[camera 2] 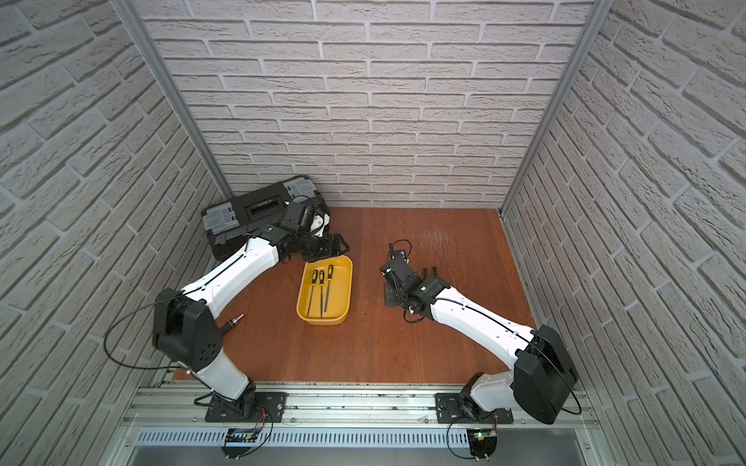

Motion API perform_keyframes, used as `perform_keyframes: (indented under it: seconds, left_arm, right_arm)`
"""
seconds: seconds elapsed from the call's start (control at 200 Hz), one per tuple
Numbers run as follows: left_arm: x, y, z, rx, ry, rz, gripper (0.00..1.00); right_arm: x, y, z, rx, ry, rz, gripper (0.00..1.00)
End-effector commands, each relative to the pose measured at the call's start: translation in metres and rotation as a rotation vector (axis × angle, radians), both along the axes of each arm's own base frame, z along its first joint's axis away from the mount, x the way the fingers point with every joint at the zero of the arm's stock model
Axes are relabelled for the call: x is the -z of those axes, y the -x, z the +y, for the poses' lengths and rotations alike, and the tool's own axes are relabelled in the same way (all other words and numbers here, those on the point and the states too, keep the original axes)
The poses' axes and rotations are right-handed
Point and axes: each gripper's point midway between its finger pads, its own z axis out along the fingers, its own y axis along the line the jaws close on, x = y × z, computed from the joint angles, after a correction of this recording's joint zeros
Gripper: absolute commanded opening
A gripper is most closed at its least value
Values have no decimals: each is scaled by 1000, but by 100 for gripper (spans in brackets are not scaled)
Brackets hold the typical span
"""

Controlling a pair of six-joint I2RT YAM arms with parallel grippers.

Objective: Take the file tool out of the storage box
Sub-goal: Pick up the file tool from the storage box, then place the file tool at the center of the board.

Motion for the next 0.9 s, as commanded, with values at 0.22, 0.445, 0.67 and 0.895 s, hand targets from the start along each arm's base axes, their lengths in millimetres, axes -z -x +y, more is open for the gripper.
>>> perform_keyframes:
  seconds: [0.22, 0.445, 0.67, 0.895]
  left_arm:
    - [47, 4, 28, 11, -223, 87, 90]
    - [70, -2, 33, -20, -267, 111, 89]
    - [61, -1, 32, -14, -245, 74, 94]
    - [56, 6, 29, 13, -220, 62, 98]
  right_arm:
    - [8, 2, -27, 77, 53, 2, 3]
    - [27, 6, -38, 88, 46, 48, 3]
    - [45, 6, -53, 116, 37, 97, 3]
    - [59, 1, -61, 114, 37, 140, 3]
